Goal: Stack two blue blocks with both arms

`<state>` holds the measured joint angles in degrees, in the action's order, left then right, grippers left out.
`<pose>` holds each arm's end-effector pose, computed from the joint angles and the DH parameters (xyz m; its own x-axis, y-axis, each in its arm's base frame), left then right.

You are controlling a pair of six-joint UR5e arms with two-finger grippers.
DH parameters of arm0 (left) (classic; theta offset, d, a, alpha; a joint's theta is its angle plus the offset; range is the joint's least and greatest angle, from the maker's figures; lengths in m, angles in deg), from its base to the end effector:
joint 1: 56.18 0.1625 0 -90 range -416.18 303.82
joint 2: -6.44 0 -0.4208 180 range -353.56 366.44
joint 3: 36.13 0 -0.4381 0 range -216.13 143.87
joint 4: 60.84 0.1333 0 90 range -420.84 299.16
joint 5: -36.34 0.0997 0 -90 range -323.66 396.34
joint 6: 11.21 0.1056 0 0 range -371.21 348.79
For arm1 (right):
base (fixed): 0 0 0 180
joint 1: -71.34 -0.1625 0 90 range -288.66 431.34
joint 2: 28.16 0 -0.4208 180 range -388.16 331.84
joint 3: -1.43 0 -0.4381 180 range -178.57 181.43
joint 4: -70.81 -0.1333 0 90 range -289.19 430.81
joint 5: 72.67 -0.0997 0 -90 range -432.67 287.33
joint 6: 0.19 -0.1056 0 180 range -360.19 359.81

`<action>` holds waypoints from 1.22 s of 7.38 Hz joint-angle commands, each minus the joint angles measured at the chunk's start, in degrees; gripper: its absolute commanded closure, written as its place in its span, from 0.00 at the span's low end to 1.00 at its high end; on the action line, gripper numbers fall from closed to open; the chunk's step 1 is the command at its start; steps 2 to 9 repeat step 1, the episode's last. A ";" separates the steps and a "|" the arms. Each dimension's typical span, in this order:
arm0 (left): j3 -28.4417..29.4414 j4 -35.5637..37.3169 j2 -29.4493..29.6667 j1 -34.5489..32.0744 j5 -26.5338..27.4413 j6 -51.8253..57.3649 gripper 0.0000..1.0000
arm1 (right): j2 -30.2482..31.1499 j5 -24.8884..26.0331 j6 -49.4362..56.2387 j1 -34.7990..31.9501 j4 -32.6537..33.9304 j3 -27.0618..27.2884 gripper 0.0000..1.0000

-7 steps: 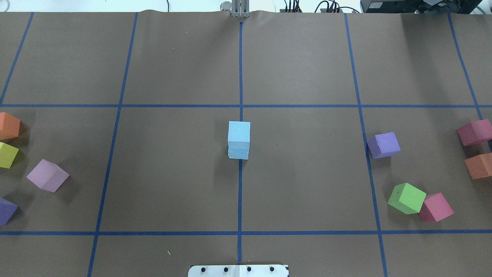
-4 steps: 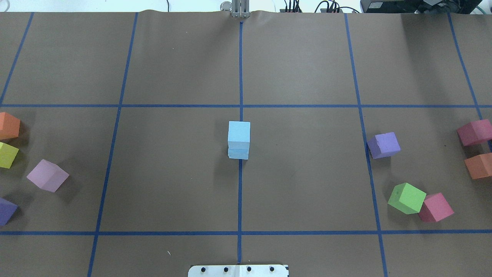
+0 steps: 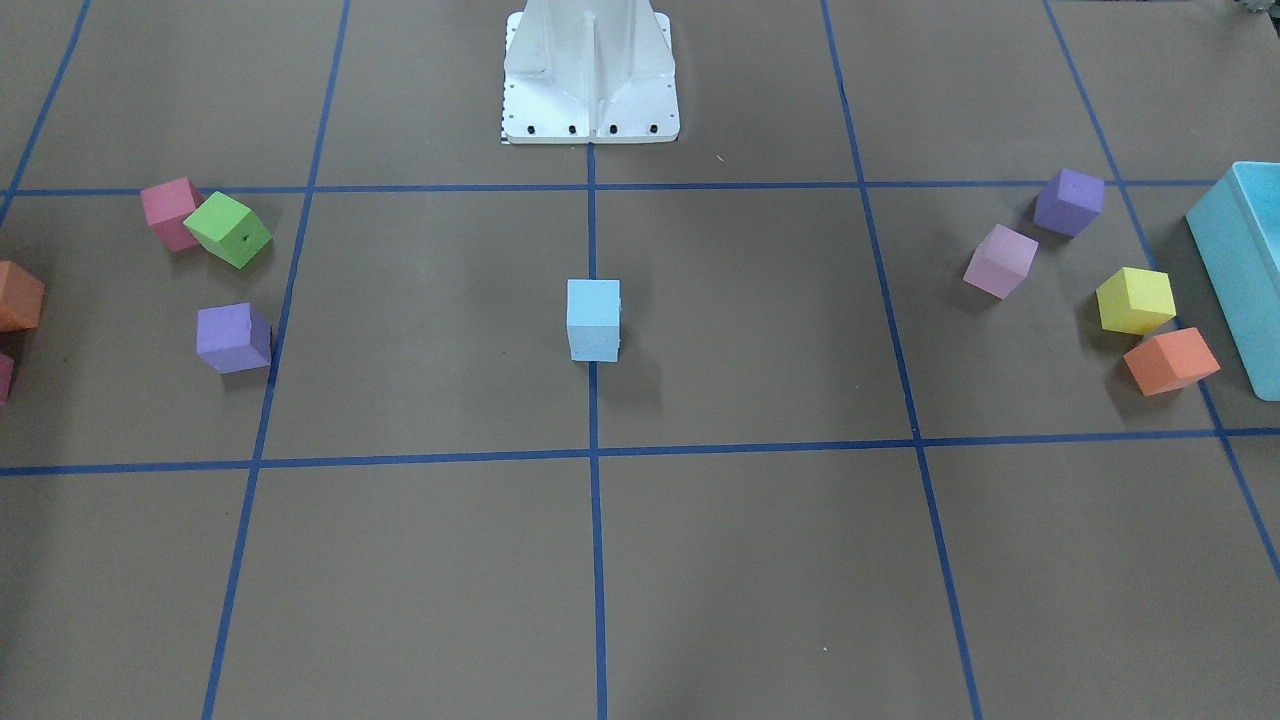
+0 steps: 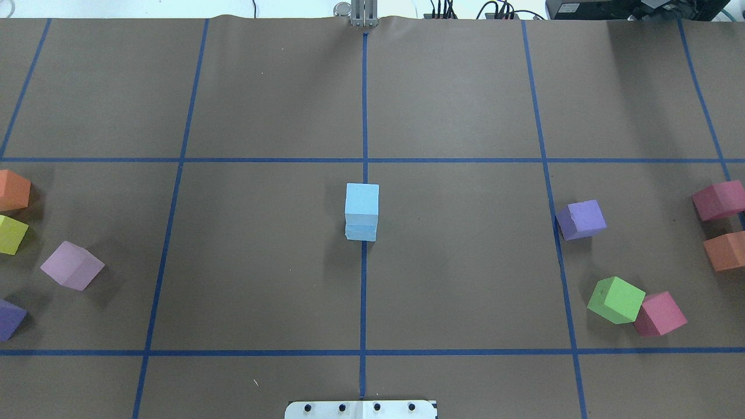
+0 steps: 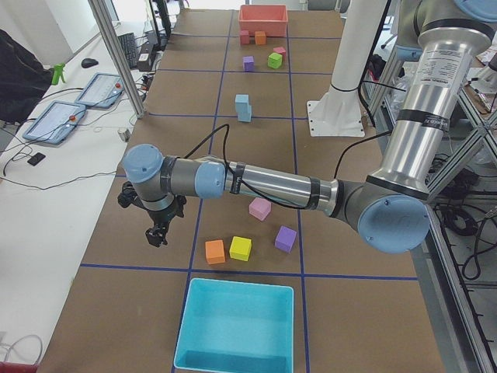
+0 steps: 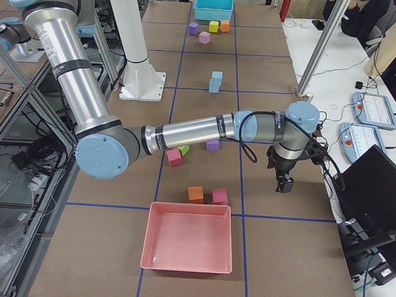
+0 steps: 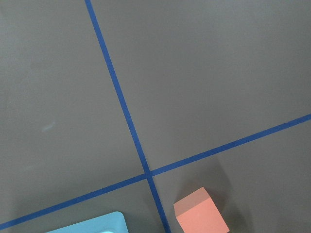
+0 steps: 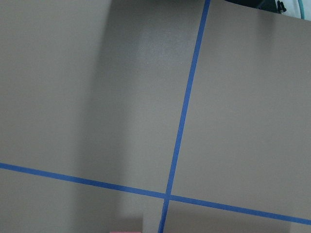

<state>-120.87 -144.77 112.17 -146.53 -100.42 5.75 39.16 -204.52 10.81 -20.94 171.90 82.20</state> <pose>-0.0603 -0.6495 0.5524 0.6574 0.3403 -0.6724 -0.1941 0.9386 0.2853 0.0903 -0.6881 0.5233 0.7393 -0.1884 0.6465 0.1032 0.9804 0.1676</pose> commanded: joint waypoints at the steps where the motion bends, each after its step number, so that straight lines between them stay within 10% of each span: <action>1: -0.25 0.00 0.00 0.00 0.00 0.00 0.02 | 0.00 -0.07 0.08 0.00 -0.02 0.00 0.00; 9: -0.25 0.00 0.00 0.00 0.00 0.00 0.02 | 0.00 -0.07 0.08 0.00 -0.02 0.00 0.00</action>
